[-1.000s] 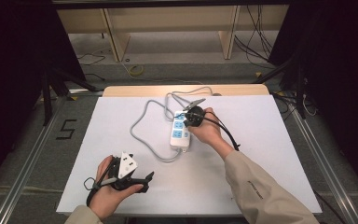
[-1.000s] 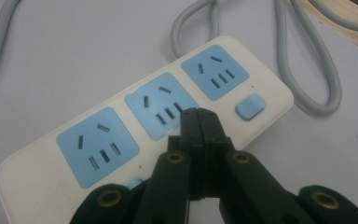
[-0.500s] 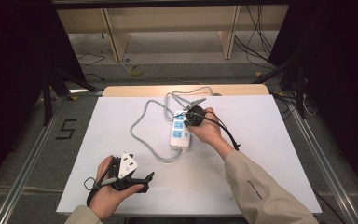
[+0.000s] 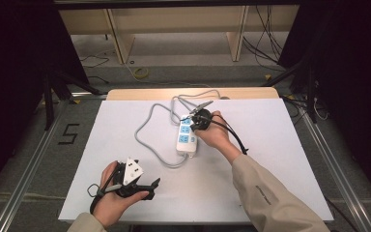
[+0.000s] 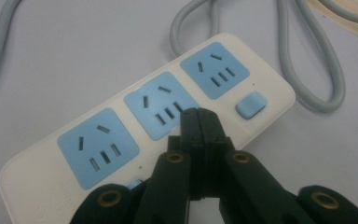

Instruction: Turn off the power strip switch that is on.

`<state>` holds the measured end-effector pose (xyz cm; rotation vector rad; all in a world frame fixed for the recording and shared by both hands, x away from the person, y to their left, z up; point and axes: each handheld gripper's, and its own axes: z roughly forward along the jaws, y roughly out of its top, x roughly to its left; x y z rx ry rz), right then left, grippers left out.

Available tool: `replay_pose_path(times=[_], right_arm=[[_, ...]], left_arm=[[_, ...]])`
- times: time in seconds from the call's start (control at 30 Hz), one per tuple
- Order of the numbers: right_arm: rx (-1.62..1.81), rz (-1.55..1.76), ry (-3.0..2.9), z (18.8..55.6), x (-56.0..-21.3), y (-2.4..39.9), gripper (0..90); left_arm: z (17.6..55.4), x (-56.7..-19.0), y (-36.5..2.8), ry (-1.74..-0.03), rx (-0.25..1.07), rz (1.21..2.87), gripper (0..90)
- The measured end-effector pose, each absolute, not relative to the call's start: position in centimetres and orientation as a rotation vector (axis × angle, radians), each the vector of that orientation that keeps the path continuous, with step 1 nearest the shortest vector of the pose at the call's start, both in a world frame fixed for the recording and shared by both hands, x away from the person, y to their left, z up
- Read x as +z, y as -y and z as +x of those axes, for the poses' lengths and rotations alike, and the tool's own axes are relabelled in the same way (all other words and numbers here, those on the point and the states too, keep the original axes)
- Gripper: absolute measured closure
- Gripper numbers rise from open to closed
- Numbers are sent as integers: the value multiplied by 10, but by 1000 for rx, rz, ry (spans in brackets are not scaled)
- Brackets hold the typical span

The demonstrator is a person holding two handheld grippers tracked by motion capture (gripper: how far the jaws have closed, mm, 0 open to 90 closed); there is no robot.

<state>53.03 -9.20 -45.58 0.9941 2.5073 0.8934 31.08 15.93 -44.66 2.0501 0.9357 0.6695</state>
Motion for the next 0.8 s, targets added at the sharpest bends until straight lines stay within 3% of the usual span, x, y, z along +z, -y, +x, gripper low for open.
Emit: replay_pose_path(times=[0.8], right_arm=[[848, 972, -2522, 531, -454, 89, 900]], left_arm=[[311, -447, -159, -933, 665, 2049, 83]])
